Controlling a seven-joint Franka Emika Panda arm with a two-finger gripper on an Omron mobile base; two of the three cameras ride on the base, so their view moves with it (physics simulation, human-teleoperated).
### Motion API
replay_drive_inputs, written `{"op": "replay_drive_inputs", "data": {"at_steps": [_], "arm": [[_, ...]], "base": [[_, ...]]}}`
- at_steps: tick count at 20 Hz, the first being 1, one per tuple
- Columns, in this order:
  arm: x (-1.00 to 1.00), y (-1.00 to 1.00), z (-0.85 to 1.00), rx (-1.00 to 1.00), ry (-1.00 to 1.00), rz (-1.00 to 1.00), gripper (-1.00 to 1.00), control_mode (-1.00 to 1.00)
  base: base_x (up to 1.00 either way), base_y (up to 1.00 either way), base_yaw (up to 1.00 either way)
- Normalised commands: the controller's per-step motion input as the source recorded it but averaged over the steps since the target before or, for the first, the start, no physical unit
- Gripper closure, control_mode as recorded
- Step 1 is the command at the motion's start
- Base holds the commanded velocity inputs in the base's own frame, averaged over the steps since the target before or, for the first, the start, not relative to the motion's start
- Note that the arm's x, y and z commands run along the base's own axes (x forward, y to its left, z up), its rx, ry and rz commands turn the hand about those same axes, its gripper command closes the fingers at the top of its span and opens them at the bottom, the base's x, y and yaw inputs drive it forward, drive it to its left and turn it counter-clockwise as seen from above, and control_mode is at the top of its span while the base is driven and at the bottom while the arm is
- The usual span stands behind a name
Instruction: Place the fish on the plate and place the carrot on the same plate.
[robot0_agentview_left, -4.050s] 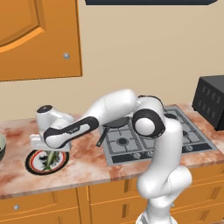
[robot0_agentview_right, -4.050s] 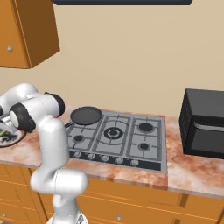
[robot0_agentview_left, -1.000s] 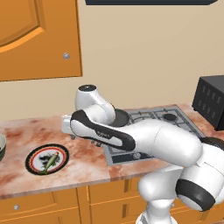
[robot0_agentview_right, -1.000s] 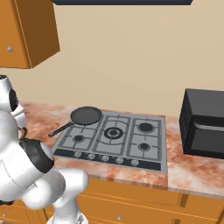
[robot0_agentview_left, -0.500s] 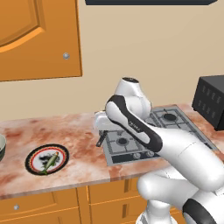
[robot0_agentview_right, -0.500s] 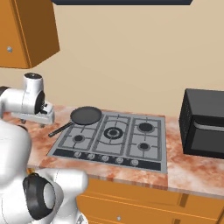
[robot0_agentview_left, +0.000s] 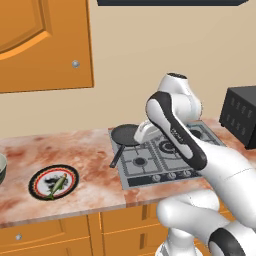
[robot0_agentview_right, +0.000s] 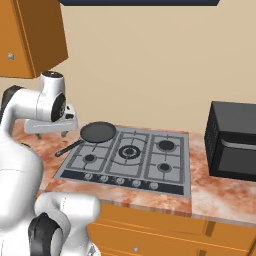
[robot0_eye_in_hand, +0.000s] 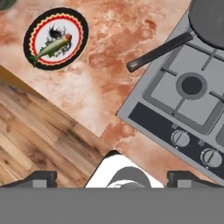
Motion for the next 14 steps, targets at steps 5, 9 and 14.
{"op": "replay_drive_inputs", "data": {"at_steps": [5,9,14], "arm": [[-0.67,-0.47,0.33,-0.05,-0.15,-0.06,-1.00,-1.00],[-0.28,-0.26,0.07,-0.01,-0.09,-0.20,-1.00,-1.00],[-0.10,-0.17,0.41,0.00,-0.07,-0.16,-1.00,-1.00]], "base": [[0.00,0.00,0.00],[0.00,0.00,0.00],[0.00,0.00,0.00]]}}
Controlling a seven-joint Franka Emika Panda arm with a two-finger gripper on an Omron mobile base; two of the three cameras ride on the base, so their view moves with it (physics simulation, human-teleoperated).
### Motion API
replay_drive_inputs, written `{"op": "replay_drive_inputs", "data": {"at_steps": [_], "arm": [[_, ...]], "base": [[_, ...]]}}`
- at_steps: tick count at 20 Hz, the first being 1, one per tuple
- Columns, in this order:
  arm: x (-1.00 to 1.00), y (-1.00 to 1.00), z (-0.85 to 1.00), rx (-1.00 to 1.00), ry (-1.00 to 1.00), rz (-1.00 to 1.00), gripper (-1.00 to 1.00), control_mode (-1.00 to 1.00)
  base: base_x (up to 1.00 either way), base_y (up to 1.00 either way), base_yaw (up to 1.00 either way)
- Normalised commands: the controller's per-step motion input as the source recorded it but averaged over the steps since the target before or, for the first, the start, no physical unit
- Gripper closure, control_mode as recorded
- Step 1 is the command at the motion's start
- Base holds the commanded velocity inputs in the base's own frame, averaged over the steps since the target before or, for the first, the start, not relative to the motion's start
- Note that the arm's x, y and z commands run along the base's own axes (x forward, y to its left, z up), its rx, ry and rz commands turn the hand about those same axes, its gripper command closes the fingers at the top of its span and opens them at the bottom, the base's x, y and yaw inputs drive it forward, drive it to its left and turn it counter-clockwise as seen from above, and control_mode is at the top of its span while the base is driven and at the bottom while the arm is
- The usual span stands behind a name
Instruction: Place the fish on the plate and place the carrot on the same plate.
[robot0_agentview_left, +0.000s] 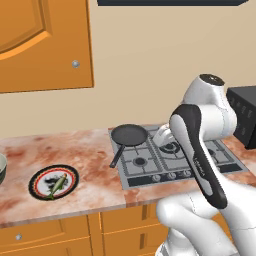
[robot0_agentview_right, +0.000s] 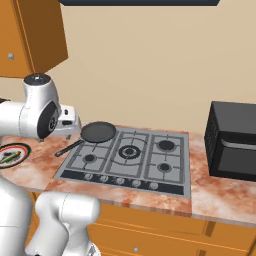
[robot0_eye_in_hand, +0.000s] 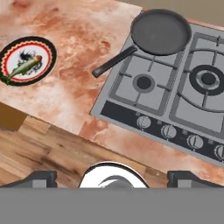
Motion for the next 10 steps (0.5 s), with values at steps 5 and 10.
{"op": "replay_drive_inputs", "data": {"at_steps": [5,10], "arm": [[0.00,-0.05,0.28,0.01,-0.01,-0.09,-1.00,-1.00],[-0.01,0.00,0.00,0.00,0.01,0.00,-1.00,-1.00]], "base": [[0.00,0.00,0.00],[0.00,0.00,0.00]]}}
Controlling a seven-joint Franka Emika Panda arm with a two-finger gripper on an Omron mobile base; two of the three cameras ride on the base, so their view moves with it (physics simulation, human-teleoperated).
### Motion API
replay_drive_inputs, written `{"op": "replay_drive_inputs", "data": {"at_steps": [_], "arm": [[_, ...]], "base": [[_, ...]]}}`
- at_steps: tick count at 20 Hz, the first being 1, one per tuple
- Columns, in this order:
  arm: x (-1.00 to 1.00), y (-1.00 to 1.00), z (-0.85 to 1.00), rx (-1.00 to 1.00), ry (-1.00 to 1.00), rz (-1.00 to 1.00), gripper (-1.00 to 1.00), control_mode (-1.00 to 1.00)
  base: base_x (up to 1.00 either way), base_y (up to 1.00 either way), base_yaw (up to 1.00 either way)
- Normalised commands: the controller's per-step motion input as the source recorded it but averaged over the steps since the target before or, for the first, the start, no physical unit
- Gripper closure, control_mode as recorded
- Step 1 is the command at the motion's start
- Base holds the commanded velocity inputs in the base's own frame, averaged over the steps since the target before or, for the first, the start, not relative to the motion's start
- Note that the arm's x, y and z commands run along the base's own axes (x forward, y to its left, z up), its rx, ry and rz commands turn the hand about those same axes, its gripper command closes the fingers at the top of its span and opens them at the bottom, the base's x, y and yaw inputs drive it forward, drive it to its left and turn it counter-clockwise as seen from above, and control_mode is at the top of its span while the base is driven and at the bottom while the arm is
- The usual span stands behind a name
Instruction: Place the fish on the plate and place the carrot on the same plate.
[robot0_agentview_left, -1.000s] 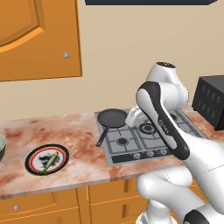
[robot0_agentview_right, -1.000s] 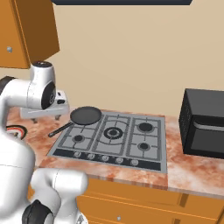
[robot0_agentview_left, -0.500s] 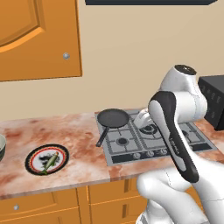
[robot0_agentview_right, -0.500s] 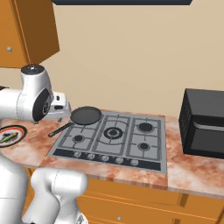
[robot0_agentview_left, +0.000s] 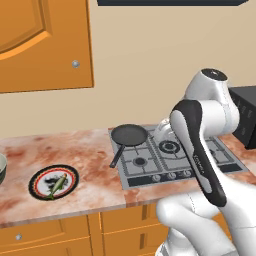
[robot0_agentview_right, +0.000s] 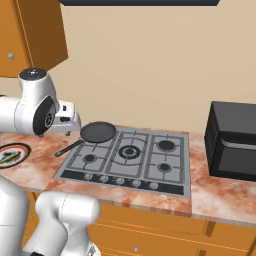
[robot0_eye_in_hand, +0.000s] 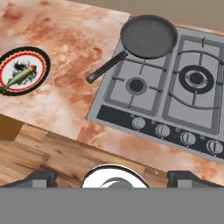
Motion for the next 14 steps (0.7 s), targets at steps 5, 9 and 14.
{"op": "replay_drive_inputs", "data": {"at_steps": [5,9,14], "arm": [[-0.20,0.00,0.00,0.00,0.00,0.00,-1.00,1.00],[0.00,0.00,0.00,0.00,0.00,0.00,-1.00,1.00],[0.00,0.00,0.00,0.00,0.00,0.00,-1.00,1.00]], "base": [[-0.59,0.43,-0.01],[-0.44,1.00,-0.16],[0.00,1.00,-0.20]]}}
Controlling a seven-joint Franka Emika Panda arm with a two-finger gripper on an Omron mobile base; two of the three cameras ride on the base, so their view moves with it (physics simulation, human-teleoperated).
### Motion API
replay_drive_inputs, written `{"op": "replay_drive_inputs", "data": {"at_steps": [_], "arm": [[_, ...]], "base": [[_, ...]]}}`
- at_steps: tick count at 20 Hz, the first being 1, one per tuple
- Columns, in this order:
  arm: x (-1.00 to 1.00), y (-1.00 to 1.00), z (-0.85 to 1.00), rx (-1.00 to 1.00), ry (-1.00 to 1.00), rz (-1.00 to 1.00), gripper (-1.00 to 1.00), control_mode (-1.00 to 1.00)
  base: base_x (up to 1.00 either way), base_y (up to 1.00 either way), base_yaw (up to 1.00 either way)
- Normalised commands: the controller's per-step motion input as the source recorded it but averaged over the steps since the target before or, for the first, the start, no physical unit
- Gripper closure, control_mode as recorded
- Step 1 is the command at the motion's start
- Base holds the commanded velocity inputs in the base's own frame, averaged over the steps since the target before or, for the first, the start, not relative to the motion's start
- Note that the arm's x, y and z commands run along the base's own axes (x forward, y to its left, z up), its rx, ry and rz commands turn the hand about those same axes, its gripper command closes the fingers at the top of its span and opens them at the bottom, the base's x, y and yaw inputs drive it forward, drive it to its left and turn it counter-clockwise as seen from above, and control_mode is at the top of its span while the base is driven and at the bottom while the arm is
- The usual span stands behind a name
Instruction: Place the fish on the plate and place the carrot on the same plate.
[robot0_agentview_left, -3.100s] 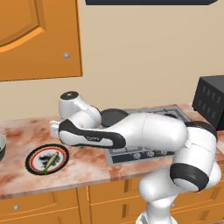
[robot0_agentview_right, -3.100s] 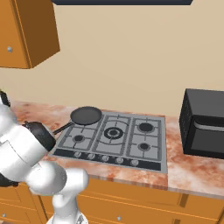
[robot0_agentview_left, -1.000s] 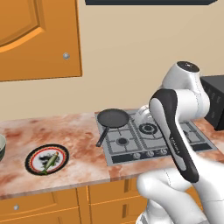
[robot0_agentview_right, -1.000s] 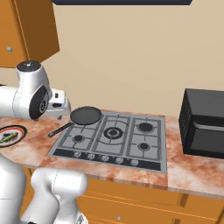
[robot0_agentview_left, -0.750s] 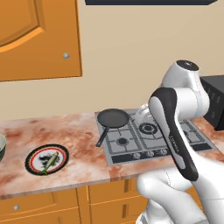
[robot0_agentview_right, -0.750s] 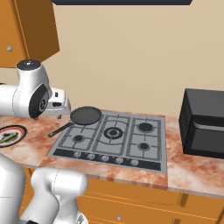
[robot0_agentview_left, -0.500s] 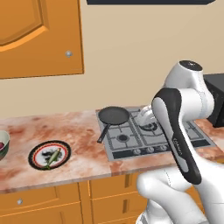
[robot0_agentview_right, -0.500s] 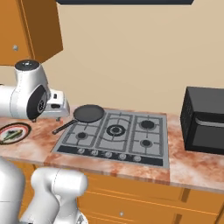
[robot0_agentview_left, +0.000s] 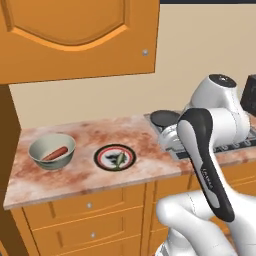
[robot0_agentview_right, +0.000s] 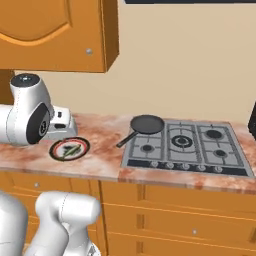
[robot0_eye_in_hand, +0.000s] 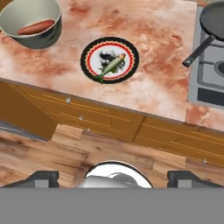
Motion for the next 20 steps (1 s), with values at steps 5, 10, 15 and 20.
{"op": "replay_drive_inputs", "data": {"at_steps": [5,10,15,20], "arm": [[0.00,0.00,0.00,0.00,0.00,0.00,-1.00,1.00],[0.00,0.00,0.00,0.00,0.00,0.00,-1.00,1.00],[0.00,0.00,0.00,0.00,0.00,0.00,-1.00,1.00],[0.00,0.00,0.00,0.00,0.00,0.00,-1.00,1.00]], "base": [[0.07,0.89,-0.11],[0.34,0.19,0.17],[0.32,0.00,0.35],[0.57,0.16,0.45]]}}
